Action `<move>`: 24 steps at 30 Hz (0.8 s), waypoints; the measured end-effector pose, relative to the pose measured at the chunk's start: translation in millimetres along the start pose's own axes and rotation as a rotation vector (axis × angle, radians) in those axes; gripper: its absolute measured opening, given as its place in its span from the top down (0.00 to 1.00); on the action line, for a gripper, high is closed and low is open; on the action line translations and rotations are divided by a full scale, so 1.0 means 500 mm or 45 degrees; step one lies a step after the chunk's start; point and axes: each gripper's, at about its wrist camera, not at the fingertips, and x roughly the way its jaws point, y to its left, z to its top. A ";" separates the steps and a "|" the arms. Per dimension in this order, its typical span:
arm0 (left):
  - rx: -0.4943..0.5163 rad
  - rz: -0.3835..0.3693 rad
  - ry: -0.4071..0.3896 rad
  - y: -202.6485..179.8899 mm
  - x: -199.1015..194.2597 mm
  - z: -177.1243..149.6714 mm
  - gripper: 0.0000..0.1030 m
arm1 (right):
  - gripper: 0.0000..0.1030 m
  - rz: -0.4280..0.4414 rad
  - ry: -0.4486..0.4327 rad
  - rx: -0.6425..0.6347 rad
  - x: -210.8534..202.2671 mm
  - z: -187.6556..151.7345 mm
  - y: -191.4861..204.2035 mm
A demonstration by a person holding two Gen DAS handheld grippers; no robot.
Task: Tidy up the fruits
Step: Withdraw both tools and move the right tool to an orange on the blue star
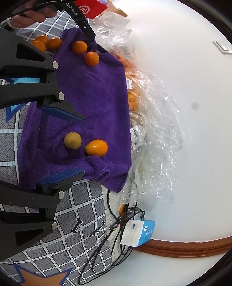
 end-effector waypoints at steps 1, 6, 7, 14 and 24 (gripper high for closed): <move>-0.001 0.005 -0.017 0.002 -0.007 0.004 0.55 | 0.48 0.010 -0.012 -0.003 -0.008 0.002 0.004; -0.020 0.014 -0.056 0.012 -0.024 0.018 0.53 | 0.48 0.035 -0.023 -0.037 -0.044 -0.008 0.037; -0.031 0.006 -0.050 0.015 -0.024 0.020 0.53 | 0.48 0.040 -0.008 -0.042 -0.047 -0.012 0.043; -0.114 0.007 -0.061 0.048 -0.028 0.027 0.53 | 0.55 0.137 0.101 -0.136 -0.084 -0.088 0.110; -0.162 -0.033 -0.067 0.066 -0.040 0.043 0.53 | 0.55 0.247 0.187 -0.238 -0.097 -0.166 0.206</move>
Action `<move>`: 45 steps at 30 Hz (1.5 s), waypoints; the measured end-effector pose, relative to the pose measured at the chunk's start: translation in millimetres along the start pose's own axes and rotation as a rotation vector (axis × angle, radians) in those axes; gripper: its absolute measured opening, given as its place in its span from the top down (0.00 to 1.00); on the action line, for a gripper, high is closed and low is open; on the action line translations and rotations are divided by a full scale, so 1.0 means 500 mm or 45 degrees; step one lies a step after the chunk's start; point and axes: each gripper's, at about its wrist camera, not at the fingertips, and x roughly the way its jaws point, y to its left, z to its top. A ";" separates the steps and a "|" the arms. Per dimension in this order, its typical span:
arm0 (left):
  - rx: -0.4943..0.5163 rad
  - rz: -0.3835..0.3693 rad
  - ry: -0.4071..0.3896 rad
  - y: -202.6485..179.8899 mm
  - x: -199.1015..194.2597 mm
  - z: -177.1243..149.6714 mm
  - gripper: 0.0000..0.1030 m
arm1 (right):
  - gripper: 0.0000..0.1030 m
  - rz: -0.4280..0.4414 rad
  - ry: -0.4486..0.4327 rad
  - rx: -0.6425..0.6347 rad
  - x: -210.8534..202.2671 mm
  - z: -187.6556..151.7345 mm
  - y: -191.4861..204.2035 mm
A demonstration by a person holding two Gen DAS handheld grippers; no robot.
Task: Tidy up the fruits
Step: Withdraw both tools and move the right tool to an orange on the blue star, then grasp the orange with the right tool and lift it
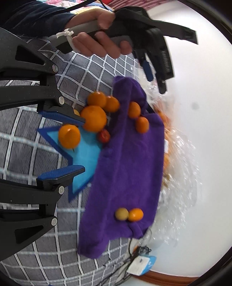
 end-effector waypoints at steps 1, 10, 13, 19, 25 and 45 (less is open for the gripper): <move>0.006 0.006 -0.008 0.001 -0.002 0.001 0.53 | 0.55 0.000 0.015 -0.001 0.010 -0.002 0.003; 0.031 -0.005 -0.046 -0.011 -0.024 0.007 0.53 | 0.67 -0.038 0.070 0.013 0.041 -0.011 -0.008; 0.048 -0.001 -0.039 -0.017 -0.019 0.002 0.53 | 0.67 -0.109 0.021 0.014 0.011 -0.012 -0.041; 0.090 0.027 -0.041 -0.026 -0.007 -0.018 0.53 | 0.67 -0.223 0.041 -0.036 -0.010 -0.027 -0.116; 0.154 0.057 -0.015 -0.042 0.011 -0.030 0.53 | 0.67 -0.208 0.015 -0.034 -0.006 -0.021 -0.144; 0.332 -0.021 0.135 -0.118 -0.042 -0.028 0.56 | 0.67 -0.144 -0.078 0.101 -0.020 -0.020 -0.188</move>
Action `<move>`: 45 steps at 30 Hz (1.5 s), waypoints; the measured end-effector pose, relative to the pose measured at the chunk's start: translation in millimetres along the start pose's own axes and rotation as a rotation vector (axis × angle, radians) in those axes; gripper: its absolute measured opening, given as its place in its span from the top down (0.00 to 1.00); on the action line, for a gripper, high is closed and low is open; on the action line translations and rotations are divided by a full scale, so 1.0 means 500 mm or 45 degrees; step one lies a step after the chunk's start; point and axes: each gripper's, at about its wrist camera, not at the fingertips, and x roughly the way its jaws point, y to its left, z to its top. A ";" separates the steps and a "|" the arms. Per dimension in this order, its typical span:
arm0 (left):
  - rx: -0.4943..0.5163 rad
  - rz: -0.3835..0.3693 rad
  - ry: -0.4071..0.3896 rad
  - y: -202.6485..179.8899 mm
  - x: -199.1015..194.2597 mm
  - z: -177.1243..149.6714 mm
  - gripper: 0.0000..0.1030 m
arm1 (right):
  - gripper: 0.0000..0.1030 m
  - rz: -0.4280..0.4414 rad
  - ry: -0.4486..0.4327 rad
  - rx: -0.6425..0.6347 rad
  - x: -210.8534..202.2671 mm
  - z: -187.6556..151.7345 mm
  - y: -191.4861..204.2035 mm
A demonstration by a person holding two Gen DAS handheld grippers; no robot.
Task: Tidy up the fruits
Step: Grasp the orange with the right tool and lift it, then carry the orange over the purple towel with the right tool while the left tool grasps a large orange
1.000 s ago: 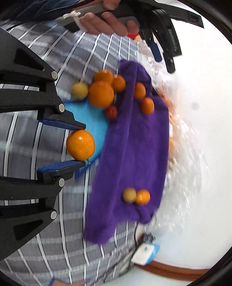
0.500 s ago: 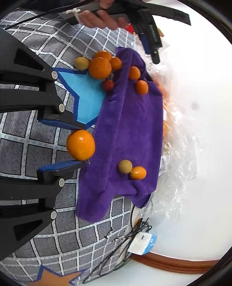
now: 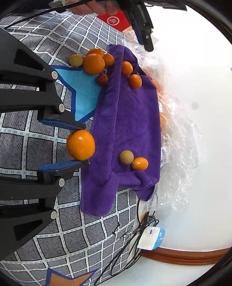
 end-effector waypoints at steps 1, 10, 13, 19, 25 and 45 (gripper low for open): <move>-0.001 -0.001 0.041 -0.002 -0.002 -0.002 0.56 | 0.67 0.007 -0.001 0.010 0.000 0.000 -0.004; -0.072 -0.012 0.232 0.038 0.043 -0.087 0.56 | 0.67 -0.019 -0.010 -0.011 -0.003 -0.001 0.002; -0.115 -0.027 0.279 0.048 0.067 -0.095 0.56 | 0.67 -0.024 -0.013 -0.016 -0.005 0.000 0.003; -0.136 -0.083 0.282 0.046 0.090 -0.113 0.61 | 0.67 -0.003 0.003 -0.008 0.002 -0.006 -0.002; -0.123 -0.108 0.184 0.035 0.064 -0.111 0.72 | 0.67 -0.015 -0.008 -0.010 -0.002 -0.001 -0.001; -0.150 -0.162 -0.027 0.042 0.018 -0.104 0.72 | 0.67 0.007 -0.120 0.033 -0.029 0.000 -0.020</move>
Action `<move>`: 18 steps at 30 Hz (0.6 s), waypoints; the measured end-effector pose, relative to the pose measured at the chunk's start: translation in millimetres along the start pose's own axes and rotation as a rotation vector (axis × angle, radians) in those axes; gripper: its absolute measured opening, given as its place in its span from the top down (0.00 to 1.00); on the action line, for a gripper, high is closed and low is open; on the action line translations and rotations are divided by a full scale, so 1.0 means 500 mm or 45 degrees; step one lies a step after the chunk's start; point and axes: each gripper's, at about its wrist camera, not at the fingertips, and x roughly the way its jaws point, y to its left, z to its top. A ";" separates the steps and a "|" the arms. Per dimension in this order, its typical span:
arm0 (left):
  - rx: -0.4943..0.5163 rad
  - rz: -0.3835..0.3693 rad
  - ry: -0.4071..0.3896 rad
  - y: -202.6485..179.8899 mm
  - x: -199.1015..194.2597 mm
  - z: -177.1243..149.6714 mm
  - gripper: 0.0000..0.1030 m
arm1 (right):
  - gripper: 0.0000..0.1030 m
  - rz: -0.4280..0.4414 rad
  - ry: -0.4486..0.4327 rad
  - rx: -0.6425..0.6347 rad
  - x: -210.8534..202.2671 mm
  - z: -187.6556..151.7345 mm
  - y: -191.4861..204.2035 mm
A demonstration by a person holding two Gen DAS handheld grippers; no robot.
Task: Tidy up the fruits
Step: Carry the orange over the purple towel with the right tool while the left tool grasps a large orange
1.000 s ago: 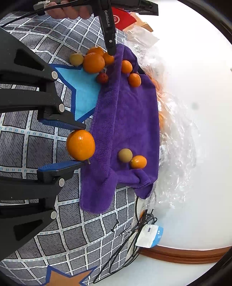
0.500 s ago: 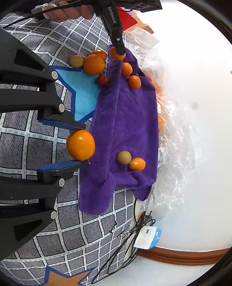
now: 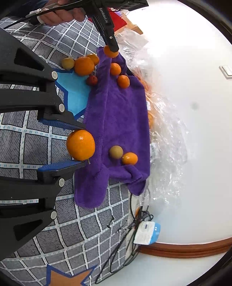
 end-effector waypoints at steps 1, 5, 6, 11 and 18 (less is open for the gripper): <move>-0.003 -0.002 -0.001 0.000 -0.001 0.001 0.72 | 0.67 -0.007 -0.012 -0.002 -0.006 0.002 0.000; -0.001 -0.013 -0.030 -0.001 -0.013 0.005 0.72 | 0.67 -0.023 -0.066 -0.008 -0.026 0.011 0.001; 0.005 -0.005 -0.037 -0.002 -0.015 0.006 0.72 | 0.67 -0.030 -0.071 -0.007 -0.028 0.012 0.000; 0.008 0.002 -0.059 -0.003 -0.023 0.007 0.72 | 0.67 -0.047 -0.048 0.016 -0.018 0.012 -0.009; -0.019 0.023 -0.044 0.008 -0.015 0.000 0.72 | 0.67 -0.042 -0.033 0.056 -0.008 0.006 -0.019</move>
